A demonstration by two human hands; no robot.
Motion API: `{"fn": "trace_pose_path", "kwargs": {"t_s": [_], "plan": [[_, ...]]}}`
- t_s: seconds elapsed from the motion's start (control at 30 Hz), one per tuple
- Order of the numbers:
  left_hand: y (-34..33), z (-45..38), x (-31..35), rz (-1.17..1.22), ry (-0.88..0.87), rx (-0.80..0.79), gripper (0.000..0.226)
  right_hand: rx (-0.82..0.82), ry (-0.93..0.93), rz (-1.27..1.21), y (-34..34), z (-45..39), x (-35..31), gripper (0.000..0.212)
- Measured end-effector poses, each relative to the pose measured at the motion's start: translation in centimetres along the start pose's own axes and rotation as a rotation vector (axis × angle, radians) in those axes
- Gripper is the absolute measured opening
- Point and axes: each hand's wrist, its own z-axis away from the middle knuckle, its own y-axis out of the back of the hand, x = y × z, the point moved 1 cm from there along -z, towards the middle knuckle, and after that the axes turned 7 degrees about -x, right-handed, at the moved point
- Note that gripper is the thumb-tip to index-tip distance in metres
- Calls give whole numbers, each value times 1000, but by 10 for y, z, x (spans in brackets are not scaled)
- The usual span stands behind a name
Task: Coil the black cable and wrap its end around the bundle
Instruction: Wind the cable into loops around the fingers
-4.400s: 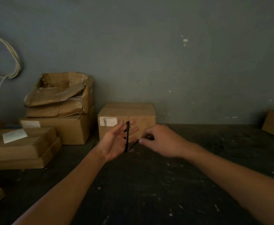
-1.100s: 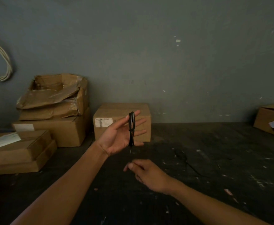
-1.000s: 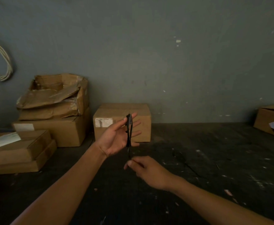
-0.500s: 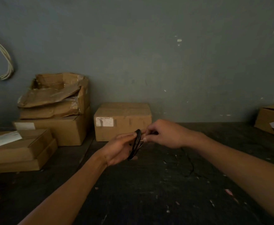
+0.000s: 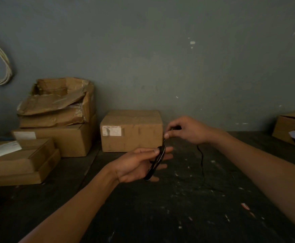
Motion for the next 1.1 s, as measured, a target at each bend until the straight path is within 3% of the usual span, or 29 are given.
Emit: {"fn": "trace_pose_path", "kwargs": {"t_s": [0.23, 0.47, 0.63, 0.83, 1.1], "plan": [[-10, 1, 13, 37, -62, -140, 53, 86, -66, -307, -25, 5, 41, 15], [-17, -5, 36, 64, -195, -218, 56, 140, -199, -699, -109, 11, 54, 25], [-11, -7, 58, 40, -268, -116, 48, -3, -257, -729, -156, 18, 39, 27], [10, -11, 63, 35, -280, 42, 42, -171, -203, -827, -168, 22, 2, 27], [39, -10, 32, 4, -210, 262, 40, -271, -80, -531, -129, 33, -32, 28]]}}
